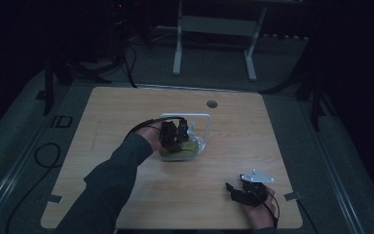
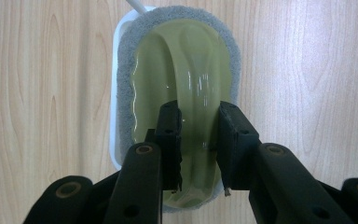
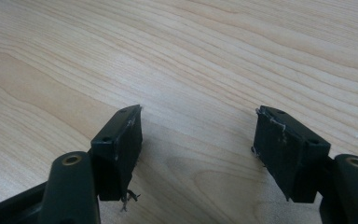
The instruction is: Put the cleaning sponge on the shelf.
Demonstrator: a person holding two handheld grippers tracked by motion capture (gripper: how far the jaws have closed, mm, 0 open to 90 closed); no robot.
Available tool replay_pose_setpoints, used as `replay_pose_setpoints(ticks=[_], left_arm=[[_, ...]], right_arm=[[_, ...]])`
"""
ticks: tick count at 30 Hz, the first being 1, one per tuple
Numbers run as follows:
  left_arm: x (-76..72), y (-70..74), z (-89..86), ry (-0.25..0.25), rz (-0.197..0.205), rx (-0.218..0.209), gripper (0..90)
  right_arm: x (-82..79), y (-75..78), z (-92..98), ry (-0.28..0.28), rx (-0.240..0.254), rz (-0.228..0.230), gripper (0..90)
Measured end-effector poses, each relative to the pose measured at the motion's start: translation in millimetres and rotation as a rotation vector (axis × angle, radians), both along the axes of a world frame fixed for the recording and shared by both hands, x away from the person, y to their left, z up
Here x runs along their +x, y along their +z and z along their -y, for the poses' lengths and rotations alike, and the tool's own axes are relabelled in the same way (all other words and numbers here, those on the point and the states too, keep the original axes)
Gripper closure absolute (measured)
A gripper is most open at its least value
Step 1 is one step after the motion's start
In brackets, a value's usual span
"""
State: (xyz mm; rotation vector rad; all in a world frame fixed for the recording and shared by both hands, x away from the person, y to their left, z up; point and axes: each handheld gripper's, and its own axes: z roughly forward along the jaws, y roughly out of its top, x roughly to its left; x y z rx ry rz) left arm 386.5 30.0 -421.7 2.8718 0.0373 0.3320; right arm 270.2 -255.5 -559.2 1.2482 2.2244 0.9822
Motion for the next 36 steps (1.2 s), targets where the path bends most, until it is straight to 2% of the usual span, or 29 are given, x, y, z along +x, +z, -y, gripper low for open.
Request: replay_pose_setpoints(ticks=[4,10,16,20,36], left_arm=[[-0.2,-0.6,3.8,-0.013,0.007,0.008,72.1],[3.0,0.6,4.0,-0.023,0.019,-0.003,72.2],[8.1,1.4,6.8,-0.029,0.018,0.027,72.2],[10.8,4.2,9.9,-0.034,0.022,0.022,72.2],[18.4,-6.3,14.2,-0.04,0.037,0.052,72.2]], right_arm=[[0.0,0.0,0.0,0.0,0.0,-0.001,31.8],[0.1,0.0,0.1,0.001,0.0,0.0,31.8],[0.2,0.0,0.1,0.002,0.0,0.0,31.8],[0.3,0.0,0.1,0.002,0.0,0.001,31.8],[0.5,-0.1,0.1,0.003,-0.001,0.001,31.7]])
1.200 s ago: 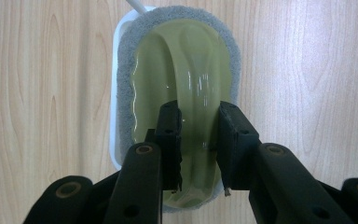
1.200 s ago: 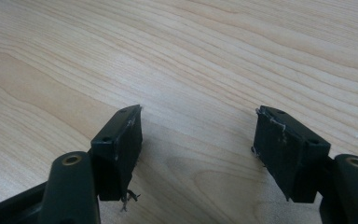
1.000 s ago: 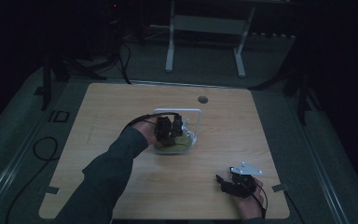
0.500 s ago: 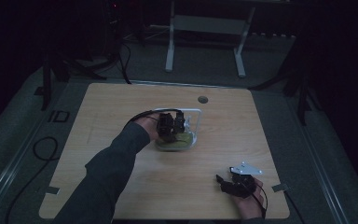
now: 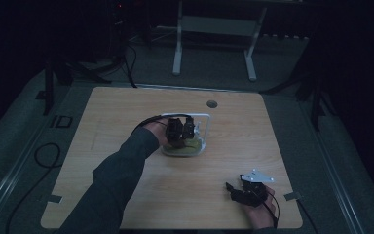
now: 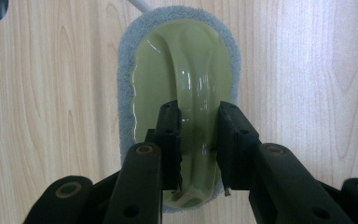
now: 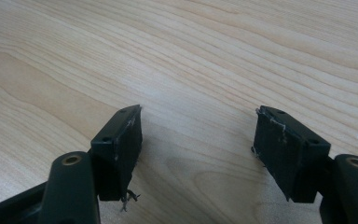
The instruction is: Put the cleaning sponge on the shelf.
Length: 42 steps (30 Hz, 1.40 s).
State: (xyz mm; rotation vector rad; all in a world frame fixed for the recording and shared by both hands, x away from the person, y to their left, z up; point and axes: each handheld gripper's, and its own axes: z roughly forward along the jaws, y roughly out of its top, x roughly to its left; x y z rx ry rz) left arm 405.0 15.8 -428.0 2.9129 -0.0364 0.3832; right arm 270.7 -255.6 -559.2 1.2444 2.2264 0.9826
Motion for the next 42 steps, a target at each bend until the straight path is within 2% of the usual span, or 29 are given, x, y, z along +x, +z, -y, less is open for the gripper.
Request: replay_pose_setpoints(ticks=[2,25,27,42], left_arm=[[0.9,-0.8,0.7,-0.004,0.007,0.013,72.2],[8.7,-10.7,7.5,-0.011,0.029,0.024,72.1],[9.4,-12.9,9.1,-0.013,0.03,0.039,72.1],[13.7,-22.5,16.4,0.007,0.035,0.055,71.9]], right_arm=[[0.0,0.0,0.0,0.0,0.0,0.0,31.8],[0.0,0.0,-0.1,0.0,0.0,0.0,31.8],[0.0,0.0,-0.1,0.0,0.0,0.0,31.8],[0.0,0.0,0.0,0.0,0.0,0.0,31.7]])
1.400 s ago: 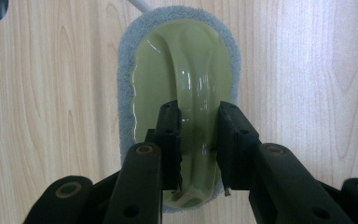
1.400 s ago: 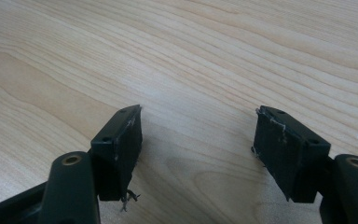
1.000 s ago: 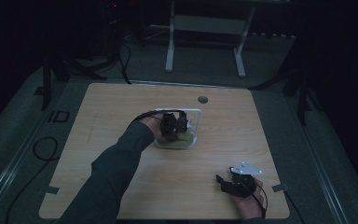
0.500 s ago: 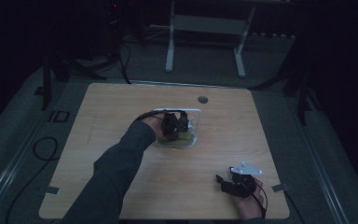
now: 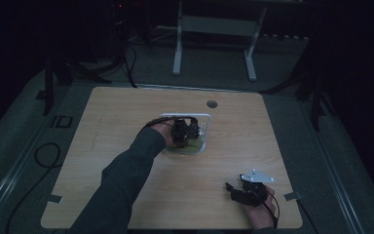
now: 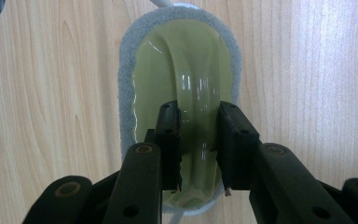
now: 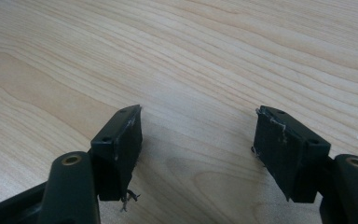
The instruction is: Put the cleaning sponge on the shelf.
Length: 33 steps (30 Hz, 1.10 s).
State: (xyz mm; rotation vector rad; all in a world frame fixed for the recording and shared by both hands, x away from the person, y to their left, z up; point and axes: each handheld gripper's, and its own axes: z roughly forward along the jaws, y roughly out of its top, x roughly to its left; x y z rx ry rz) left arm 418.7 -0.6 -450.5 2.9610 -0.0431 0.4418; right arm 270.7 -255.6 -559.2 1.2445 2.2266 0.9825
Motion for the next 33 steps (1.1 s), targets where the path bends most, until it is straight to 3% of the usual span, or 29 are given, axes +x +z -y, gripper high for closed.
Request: replay_pose_setpoints(ticks=[21,33], left_arm=[[2.1,-3.0,2.3,0.021,0.037,0.009,71.1],[4.2,-8.6,6.4,0.042,0.1,0.029,70.5]], right_arm=[[0.1,-0.1,0.1,0.002,-0.001,0.002,31.5],[-0.1,0.0,-0.1,0.0,0.001,-0.002,31.5]])
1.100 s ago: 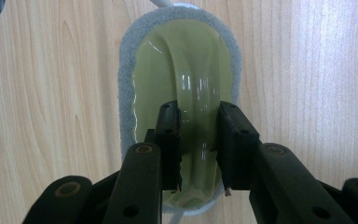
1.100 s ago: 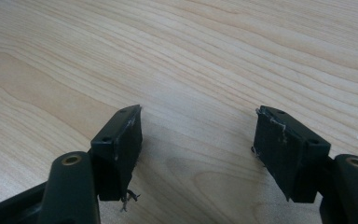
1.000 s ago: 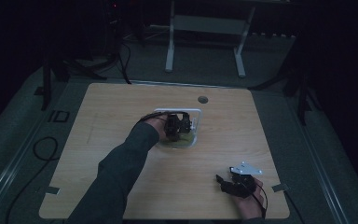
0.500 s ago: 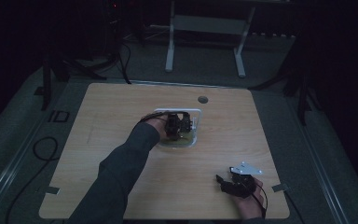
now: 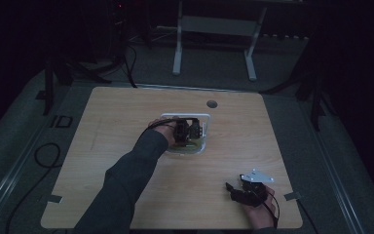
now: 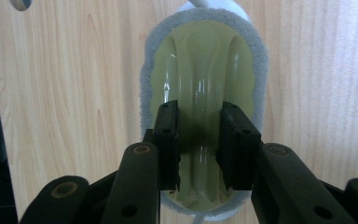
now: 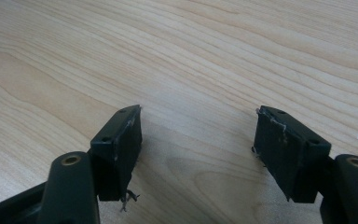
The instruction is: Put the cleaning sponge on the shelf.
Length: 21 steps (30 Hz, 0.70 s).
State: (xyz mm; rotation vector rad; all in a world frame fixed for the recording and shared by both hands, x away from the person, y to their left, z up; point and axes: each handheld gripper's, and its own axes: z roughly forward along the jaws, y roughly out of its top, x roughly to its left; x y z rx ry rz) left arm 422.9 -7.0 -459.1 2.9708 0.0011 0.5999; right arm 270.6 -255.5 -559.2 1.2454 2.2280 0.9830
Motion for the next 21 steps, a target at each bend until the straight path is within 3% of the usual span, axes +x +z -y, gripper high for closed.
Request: replay_pose_setpoints(ticks=[7,21], left_arm=[[1.0,0.6,0.7,0.045,0.005,-0.005,65.5],[-7.9,9.1,-1.7,0.037,0.002,-0.019,62.0]], right_arm=[[0.0,0.0,0.0,0.0,0.0,0.0,31.5],[0.1,0.0,0.1,0.001,-0.001,0.002,31.5]])
